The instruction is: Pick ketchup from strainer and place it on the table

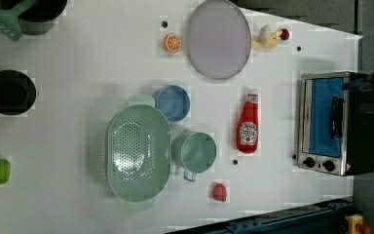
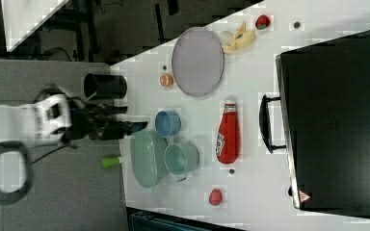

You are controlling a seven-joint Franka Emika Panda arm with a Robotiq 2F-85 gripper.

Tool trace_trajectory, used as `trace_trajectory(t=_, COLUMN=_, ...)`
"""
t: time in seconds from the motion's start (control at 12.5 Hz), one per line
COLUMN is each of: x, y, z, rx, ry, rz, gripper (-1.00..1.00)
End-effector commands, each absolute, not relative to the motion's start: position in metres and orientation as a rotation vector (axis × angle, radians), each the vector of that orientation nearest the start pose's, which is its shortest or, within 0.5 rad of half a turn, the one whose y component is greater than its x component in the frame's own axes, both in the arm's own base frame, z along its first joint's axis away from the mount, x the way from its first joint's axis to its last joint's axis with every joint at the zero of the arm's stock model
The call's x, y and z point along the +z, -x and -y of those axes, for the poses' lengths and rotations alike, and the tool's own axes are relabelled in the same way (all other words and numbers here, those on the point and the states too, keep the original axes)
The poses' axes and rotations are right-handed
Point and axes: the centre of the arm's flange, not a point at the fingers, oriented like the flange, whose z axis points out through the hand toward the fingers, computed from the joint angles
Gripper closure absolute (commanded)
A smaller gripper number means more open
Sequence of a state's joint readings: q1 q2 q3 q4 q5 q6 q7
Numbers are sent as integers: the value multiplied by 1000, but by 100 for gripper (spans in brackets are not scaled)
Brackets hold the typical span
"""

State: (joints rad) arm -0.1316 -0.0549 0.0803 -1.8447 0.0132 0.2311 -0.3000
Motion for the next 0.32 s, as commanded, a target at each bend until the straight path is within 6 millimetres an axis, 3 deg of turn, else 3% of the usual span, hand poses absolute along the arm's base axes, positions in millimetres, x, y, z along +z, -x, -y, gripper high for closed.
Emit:
trace_trajectory(t=0.08, x=562, y=-553, z=37, rx=45, ry=2960, rz=-1038, gripper=-100)
trace_trajectory(t=0.32, x=575, y=-555, z=38, rx=8, ry=2955, rz=-1037, gripper=-100)
